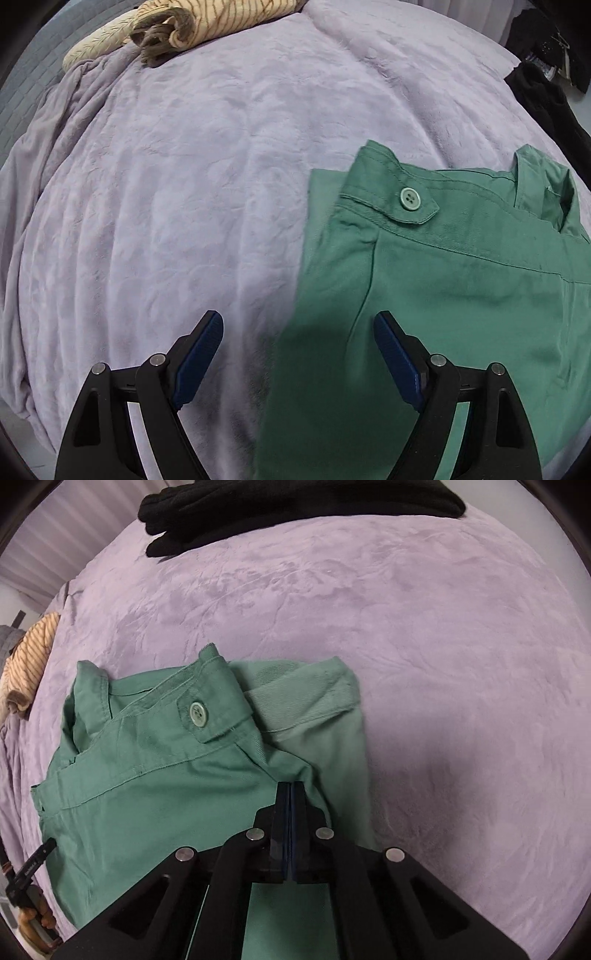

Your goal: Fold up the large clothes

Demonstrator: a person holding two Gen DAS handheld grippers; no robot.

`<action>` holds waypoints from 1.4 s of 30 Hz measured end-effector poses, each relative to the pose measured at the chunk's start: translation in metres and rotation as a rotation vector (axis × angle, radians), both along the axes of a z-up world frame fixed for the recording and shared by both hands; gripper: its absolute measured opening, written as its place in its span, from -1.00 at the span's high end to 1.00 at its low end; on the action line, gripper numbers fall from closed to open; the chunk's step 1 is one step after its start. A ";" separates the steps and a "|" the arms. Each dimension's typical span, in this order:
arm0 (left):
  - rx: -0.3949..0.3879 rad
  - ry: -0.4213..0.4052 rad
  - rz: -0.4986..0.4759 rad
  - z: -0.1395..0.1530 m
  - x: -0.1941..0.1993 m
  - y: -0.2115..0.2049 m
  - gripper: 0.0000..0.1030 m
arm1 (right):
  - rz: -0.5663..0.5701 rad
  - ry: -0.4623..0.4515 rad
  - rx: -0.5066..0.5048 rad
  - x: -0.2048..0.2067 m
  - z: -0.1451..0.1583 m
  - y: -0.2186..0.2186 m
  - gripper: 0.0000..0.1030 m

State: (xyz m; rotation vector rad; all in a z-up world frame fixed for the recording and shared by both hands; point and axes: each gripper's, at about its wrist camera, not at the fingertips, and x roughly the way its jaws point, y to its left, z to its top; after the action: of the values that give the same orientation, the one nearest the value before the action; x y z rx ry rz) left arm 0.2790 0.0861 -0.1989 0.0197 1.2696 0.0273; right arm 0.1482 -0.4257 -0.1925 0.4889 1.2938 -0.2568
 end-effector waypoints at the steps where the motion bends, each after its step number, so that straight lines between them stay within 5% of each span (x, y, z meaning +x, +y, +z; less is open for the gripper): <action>1: -0.024 -0.003 -0.001 0.007 -0.007 0.007 -0.65 | -0.014 -0.018 0.018 -0.009 0.007 -0.002 1.00; 7: -0.054 0.026 -0.037 0.010 -0.061 0.012 -0.65 | 0.090 -0.099 0.019 -0.067 0.044 0.025 1.00; 11: -0.048 0.103 0.019 -0.029 -0.082 0.024 -0.65 | 0.100 -0.010 0.011 -0.104 0.019 0.040 1.00; 15: -0.094 0.103 0.065 -0.031 -0.095 0.042 -0.76 | 0.052 0.046 0.037 -0.131 -0.011 0.029 1.00; 28: 0.003 0.190 0.232 -0.033 -0.130 0.101 -0.76 | -0.012 0.108 0.012 -0.160 0.010 0.034 1.00; 42: -0.040 0.179 0.013 0.015 -0.162 0.057 -0.76 | 0.011 0.143 0.108 -0.195 0.037 0.115 0.93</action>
State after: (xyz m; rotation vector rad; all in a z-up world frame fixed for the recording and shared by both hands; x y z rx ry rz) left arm 0.1174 0.1432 -0.1844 -0.0208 1.4487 0.0118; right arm -0.0466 -0.3105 -0.1556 0.5636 1.4548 -0.2164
